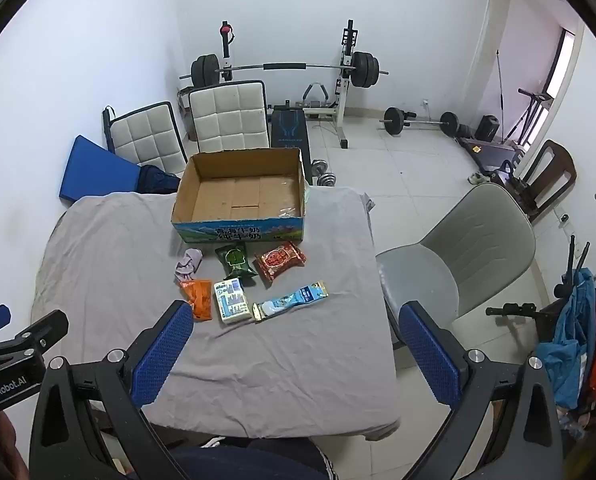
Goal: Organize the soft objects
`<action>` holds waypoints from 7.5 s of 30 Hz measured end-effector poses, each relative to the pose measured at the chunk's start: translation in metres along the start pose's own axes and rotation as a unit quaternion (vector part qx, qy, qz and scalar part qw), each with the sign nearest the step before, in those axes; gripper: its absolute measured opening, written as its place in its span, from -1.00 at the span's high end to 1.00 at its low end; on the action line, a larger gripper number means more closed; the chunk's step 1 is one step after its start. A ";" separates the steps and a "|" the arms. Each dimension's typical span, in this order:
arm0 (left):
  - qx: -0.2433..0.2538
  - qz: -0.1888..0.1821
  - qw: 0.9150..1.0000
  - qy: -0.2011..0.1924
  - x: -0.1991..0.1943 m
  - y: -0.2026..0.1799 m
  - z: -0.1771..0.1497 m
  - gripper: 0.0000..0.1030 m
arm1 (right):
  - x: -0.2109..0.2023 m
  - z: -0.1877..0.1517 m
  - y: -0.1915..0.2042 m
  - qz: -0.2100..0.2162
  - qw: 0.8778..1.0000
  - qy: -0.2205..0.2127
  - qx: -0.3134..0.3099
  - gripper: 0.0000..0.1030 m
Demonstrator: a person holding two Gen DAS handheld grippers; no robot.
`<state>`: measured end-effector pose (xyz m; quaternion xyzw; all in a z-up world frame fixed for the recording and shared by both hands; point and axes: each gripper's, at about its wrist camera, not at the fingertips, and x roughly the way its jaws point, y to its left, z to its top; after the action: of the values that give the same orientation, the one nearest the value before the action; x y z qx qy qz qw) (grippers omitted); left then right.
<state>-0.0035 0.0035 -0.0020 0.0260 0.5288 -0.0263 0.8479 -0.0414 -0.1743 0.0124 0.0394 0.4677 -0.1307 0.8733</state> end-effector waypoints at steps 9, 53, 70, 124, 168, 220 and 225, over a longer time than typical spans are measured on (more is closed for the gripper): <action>0.004 0.005 1.000 -0.015 -0.005 -0.001 0.000 -1.00 | -0.007 0.002 0.002 -0.004 1.000 -0.006 -0.001 -1.00; 0.007 0.008 0.999 -0.038 -0.016 -0.010 0.015 -1.00 | -0.012 0.008 -0.003 0.005 1.000 -0.019 -0.003 -1.00; 0.006 0.010 0.999 -0.039 -0.018 -0.008 0.011 -1.00 | -0.012 0.011 0.002 0.014 1.000 -0.016 -0.013 -1.00; 0.010 -0.045 0.953 0.299 0.464 -0.019 0.026 -0.54 | 0.503 -0.058 0.113 0.049 0.933 0.357 0.010 -0.32; 0.022 -0.150 0.986 0.068 0.266 -0.054 0.170 0.17 | 0.280 0.111 0.056 0.175 0.969 0.174 0.013 -0.26; 0.046 -0.098 0.978 0.181 0.468 -0.113 0.288 -0.99 | 0.579 0.204 0.071 0.084 0.963 0.256 -0.012 -1.00; 0.036 -0.091 0.984 0.150 0.428 -0.094 0.268 -0.99 | 0.552 0.190 0.074 0.082 0.964 0.252 -0.016 -1.00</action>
<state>0.4181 -0.1172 -0.2706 0.0120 0.6491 -0.1178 0.7514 0.4225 -0.2447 -0.3418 0.0956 0.6700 -0.0372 0.7352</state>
